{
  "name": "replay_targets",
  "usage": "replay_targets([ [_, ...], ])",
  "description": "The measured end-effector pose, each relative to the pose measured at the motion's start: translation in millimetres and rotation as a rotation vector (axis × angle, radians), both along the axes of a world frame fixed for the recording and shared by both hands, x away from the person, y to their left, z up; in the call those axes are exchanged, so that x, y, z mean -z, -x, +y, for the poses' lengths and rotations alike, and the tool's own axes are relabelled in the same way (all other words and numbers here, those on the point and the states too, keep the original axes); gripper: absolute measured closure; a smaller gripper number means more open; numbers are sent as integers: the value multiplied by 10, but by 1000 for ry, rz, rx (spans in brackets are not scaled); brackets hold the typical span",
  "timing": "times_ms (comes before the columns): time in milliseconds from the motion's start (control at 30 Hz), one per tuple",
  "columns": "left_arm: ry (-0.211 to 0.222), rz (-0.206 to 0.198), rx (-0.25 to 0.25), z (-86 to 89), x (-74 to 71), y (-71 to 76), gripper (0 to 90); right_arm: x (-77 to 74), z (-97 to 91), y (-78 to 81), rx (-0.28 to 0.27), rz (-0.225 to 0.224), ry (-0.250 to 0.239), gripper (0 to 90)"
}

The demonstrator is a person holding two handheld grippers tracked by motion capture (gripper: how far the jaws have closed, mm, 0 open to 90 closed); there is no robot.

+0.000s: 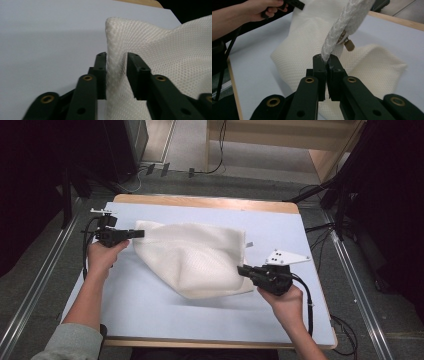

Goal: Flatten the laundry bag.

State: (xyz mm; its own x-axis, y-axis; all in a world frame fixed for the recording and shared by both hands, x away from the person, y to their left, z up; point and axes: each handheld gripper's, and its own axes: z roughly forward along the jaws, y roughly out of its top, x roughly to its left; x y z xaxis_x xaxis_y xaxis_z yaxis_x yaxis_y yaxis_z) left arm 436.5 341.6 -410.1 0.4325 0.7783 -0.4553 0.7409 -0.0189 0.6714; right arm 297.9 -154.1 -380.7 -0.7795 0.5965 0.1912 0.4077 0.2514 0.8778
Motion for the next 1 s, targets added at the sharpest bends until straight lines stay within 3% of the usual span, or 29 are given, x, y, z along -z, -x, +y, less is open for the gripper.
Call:
replay_targets([
  [33, 3, 8, 1, 26, -10, 9, 663, 0, 0, 0, 0, 0, 0, 881],
  [133, -66, -22, -27, 101, -117, 111, 558, 33, 216, 38, -55, 4, -1, 881],
  [300, -37, -23, -55, 230, -217, 214, 503, 128, 460, 16, -115, 28, 31, 879],
  [433, -14, -16, -52, 232, -254, 258, 500, 199, 622, -5, -150, 34, 49, 879],
  [667, -30, -33, 25, -16, -369, 339, 488, 464, 1014, 12, -196, 1, 136, 871],
  [767, -36, -37, 54, -110, -393, 347, 487, 520, 1091, 24, -210, -4, 159, 870],
  [833, -47, -43, 78, -210, -406, 352, 484, 602, 1185, 45, -218, -22, 200, 869],
  [1000, -55, -56, 142, -450, -442, 358, 478, 710, 1299, 79, -246, -19, 248, 868],
])
